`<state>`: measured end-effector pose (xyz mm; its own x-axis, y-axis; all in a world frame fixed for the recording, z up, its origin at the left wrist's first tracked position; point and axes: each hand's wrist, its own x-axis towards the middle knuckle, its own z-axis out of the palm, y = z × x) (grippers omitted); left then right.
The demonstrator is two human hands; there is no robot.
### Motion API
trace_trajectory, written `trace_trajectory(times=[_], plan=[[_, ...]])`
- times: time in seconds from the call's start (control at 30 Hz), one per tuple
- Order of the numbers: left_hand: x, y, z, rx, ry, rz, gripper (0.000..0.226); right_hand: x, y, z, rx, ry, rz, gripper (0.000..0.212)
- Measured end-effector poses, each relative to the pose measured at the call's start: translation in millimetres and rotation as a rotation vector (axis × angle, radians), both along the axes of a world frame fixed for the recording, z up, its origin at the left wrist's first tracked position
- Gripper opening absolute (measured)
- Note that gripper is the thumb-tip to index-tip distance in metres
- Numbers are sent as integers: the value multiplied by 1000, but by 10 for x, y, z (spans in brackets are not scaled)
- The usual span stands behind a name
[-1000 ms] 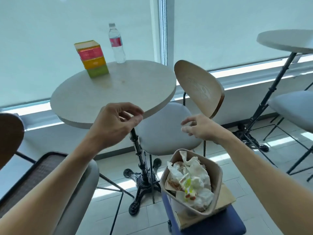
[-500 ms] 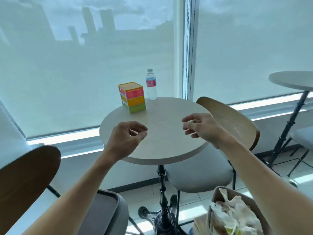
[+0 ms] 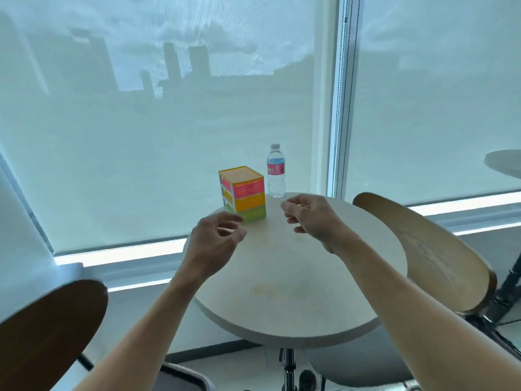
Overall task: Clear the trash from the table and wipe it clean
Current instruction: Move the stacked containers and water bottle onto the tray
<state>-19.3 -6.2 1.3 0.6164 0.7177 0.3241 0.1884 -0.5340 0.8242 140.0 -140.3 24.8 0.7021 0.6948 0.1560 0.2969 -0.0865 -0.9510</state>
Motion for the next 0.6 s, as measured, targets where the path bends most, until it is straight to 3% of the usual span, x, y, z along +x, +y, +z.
trace_trajectory(times=[0.27, 0.43, 0.6], plan=[[500, 518, 43, -125, -92, 93, 33, 600, 660, 38, -63, 19, 84, 60], [849, 741, 101, -221, -102, 156, 59, 922, 951, 71, -91, 102, 124, 56], [1160, 898, 73, -366, -96, 190, 75, 1132, 1219, -2, -148, 201, 181, 78]])
